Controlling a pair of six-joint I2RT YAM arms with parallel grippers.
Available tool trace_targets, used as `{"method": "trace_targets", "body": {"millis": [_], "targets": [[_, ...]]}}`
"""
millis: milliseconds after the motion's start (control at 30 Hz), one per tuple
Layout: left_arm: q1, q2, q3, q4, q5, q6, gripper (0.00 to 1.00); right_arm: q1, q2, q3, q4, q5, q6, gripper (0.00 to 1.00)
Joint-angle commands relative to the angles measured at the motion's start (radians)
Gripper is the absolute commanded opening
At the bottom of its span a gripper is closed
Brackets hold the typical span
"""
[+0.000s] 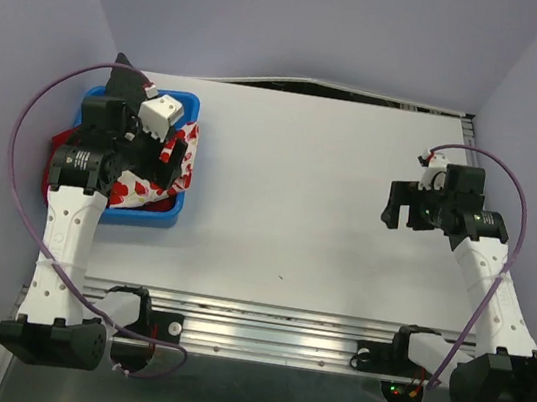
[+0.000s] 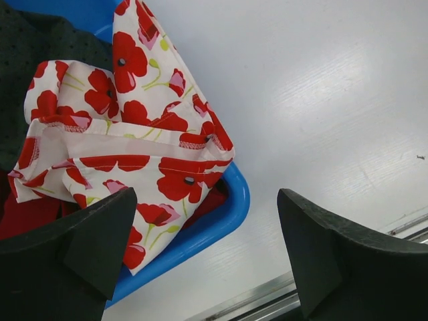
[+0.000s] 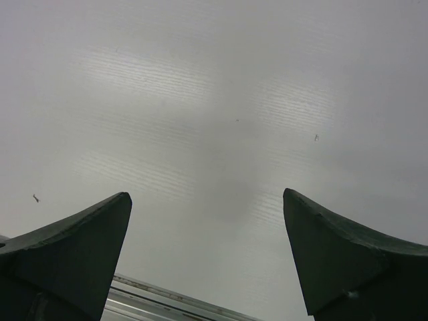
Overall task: Fold and stack the skirts
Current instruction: Grab the skirt from the pile
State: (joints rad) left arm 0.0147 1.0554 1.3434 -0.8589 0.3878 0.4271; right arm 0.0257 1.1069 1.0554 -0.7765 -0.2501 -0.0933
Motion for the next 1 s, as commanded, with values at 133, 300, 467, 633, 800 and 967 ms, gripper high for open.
{"method": "trace_targets", "body": {"millis": [133,300,467,633,800,967], "targets": [[0.002,0.121,0.204,-0.219,0.056,0.295,0.98,-0.003,0.013,0.006,0.013,-0.037,-0.020,1.00],[0.001,0.156,0.238,-0.267,-0.032,0.572,0.99,-0.003,0.024,0.006,0.003,-0.072,-0.022,1.00],[0.002,0.198,0.146,-0.269,-0.197,0.806,0.98,-0.012,0.045,0.017,-0.012,-0.094,-0.028,1.00],[0.016,0.233,0.071,-0.266,-0.225,1.021,0.97,-0.012,0.062,0.023,-0.020,-0.094,-0.029,1.00],[0.034,0.287,0.065,-0.266,-0.181,1.197,0.97,-0.012,0.083,0.028,-0.027,-0.091,-0.034,1.00],[0.037,0.388,0.103,-0.267,-0.136,1.234,0.97,-0.012,0.096,0.020,-0.024,-0.087,-0.036,1.00]]}}
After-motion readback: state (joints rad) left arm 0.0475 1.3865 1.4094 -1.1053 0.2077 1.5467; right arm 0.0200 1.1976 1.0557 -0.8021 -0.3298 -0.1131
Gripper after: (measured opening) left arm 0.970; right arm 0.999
